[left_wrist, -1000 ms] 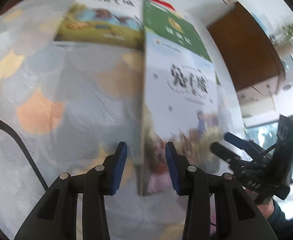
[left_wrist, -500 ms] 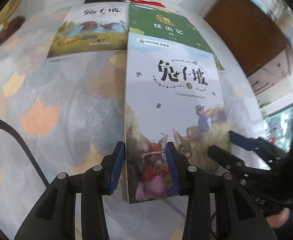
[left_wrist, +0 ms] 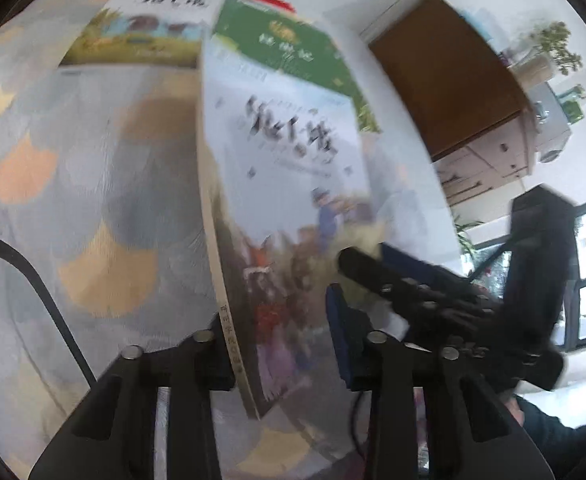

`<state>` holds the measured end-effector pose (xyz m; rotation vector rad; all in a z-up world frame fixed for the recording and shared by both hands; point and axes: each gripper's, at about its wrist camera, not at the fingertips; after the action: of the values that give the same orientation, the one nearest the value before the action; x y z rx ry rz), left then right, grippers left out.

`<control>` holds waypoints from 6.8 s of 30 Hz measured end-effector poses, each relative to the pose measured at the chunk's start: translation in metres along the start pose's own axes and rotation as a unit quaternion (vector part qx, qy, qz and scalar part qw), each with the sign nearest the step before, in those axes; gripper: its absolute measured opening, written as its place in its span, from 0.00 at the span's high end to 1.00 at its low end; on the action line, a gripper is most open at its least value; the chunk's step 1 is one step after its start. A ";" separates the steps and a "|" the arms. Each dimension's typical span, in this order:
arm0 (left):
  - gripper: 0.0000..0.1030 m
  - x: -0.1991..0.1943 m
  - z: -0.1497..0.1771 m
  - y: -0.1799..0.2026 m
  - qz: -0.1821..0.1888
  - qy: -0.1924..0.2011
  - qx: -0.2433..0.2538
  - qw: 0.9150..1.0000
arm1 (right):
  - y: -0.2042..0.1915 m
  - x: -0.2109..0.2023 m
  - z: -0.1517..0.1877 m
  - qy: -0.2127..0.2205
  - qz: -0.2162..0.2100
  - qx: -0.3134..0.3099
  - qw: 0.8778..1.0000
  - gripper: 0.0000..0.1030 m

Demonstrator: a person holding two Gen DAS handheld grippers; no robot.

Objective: Organize books

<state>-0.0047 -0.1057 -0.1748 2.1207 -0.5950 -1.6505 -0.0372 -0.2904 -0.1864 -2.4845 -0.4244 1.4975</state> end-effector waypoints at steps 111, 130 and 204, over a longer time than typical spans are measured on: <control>0.78 -0.318 0.065 -0.350 -0.152 0.173 -0.214 0.949 | -0.447 0.111 -0.005 -0.075 -0.075 -0.274 0.956 0.56; 0.78 -0.292 0.005 -0.150 -0.156 0.230 -0.070 0.958 | -0.273 -0.014 -0.020 0.044 0.035 -0.222 0.973 0.50; 0.72 0.026 -0.179 -0.007 -0.078 0.018 0.014 0.997 | 0.040 0.062 -0.173 -0.012 0.067 -0.046 0.997 0.55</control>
<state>0.1751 -0.1062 -0.1584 2.2634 -0.4541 -1.6908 0.1492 -0.3112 -0.1701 -2.6157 -0.3441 1.5922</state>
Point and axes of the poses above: each gripper's, at about its wrist camera, not at the fingertips, and x roughly the way its jaws point, y to its right, z to its underside, and after that the axes turned 7 degrees about -x, right-handed
